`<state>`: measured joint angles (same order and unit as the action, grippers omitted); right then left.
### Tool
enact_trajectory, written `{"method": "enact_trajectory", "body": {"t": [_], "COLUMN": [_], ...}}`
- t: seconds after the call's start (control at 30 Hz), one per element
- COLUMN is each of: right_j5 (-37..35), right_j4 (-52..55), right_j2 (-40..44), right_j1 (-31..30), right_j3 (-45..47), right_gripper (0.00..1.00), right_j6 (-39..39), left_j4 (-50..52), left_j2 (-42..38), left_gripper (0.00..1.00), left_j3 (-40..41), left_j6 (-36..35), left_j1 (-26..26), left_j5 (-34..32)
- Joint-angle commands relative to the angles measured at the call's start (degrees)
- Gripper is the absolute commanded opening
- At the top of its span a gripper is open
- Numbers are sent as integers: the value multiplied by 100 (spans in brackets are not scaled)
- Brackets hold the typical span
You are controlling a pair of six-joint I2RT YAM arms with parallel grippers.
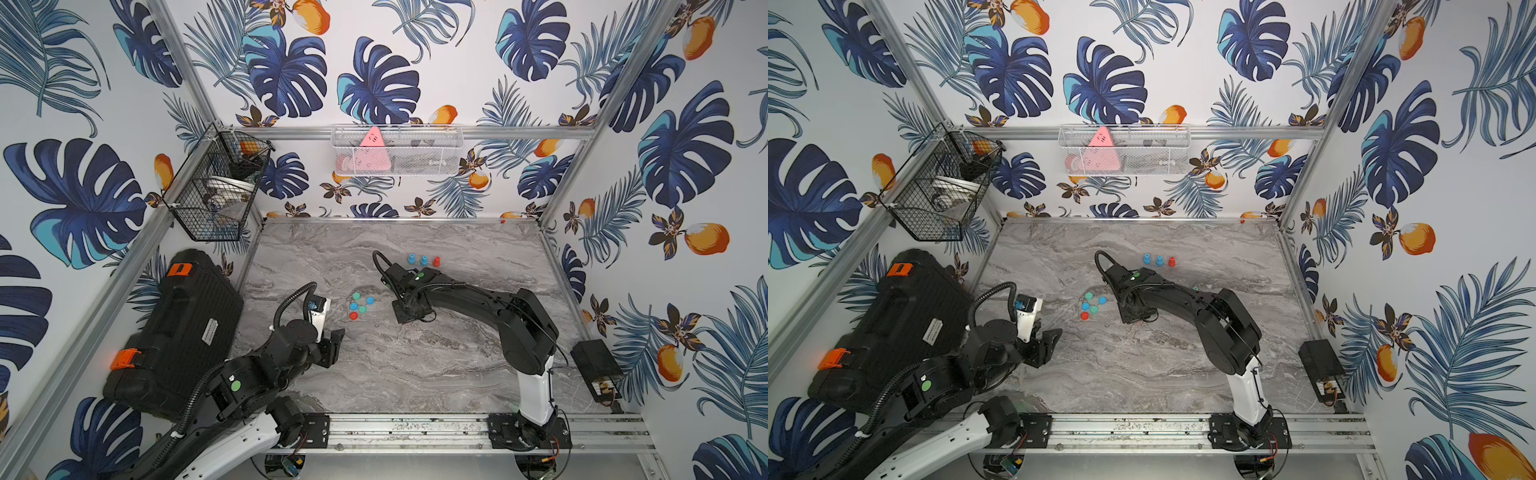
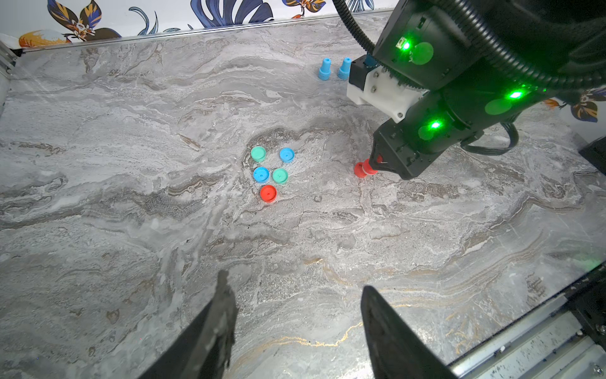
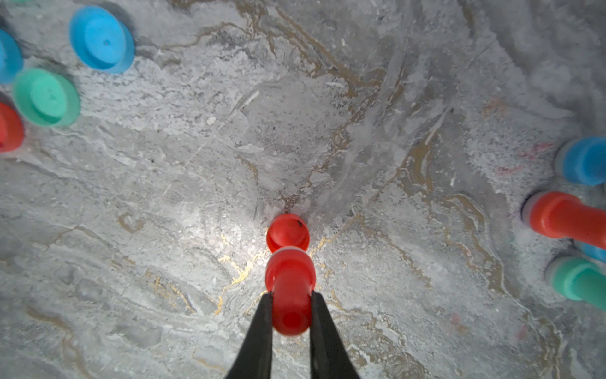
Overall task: Close the stamp cap
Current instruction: Close the cover of the stamp.
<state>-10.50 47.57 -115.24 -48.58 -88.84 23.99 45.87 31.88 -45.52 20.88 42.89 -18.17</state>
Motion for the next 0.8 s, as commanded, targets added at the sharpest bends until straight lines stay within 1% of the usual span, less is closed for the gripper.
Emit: {"method": "enact_trajectory", "body": {"t": [0.0,0.33,0.37,0.77], "right_j5": [-67,-88,-92,-119], "right_j4": [77,4,11,42], "right_j2": [-34,-34,-189,-268], "right_j1": [-5,-5,-3,-3], "right_j3": [-55,-68,-85,-195], "right_gripper": [15,15,15,15], "right_j6": [9,-6,-8,-34], "left_j4": [-113,-104,-105,-105], "left_j2": [-17,2,1,-15], "left_gripper": [65,65,65,65], "left_j3": [3,-4,3,7], "left_j6": [-63,-57,-49,-50], "left_j1": [0,0,1,0], "left_j5": [-50,-62,-63,-55]}}
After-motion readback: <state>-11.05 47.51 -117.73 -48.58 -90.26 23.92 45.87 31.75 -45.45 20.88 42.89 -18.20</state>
